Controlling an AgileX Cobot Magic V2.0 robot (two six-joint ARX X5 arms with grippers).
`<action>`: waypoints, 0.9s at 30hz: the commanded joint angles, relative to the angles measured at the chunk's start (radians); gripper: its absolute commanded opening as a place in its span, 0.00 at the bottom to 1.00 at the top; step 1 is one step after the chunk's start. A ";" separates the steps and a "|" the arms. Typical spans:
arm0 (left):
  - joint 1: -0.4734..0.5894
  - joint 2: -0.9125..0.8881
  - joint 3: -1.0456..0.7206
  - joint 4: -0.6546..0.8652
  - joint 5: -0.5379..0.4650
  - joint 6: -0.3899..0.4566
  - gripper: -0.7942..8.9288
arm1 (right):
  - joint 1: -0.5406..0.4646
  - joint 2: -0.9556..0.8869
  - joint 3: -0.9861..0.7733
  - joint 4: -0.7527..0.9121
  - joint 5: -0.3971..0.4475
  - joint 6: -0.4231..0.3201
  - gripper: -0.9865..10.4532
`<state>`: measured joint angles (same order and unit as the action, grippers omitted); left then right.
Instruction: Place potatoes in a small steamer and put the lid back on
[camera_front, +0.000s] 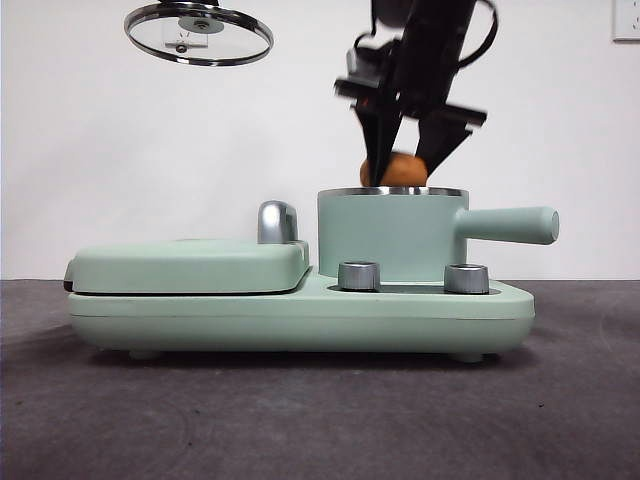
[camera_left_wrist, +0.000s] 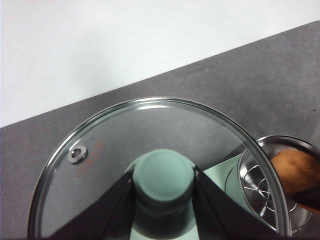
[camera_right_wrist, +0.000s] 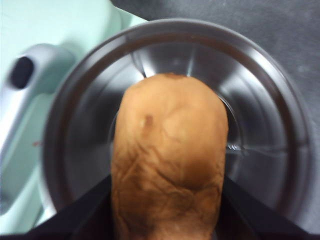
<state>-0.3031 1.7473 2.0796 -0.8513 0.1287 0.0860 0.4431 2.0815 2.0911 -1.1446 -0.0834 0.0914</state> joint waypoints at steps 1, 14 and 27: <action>-0.004 0.005 0.036 0.014 0.002 0.000 0.16 | 0.006 0.055 0.049 -0.007 -0.004 -0.021 0.24; -0.004 0.005 0.034 0.013 0.002 0.000 0.16 | 0.006 0.097 0.050 -0.070 -0.002 -0.025 0.29; -0.005 0.005 0.034 0.011 0.002 -0.025 0.16 | -0.003 0.083 0.100 -0.110 -0.003 -0.007 0.50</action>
<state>-0.3035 1.7473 2.0796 -0.8661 0.1287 0.0776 0.4374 2.1567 2.1529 -1.2552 -0.0853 0.0792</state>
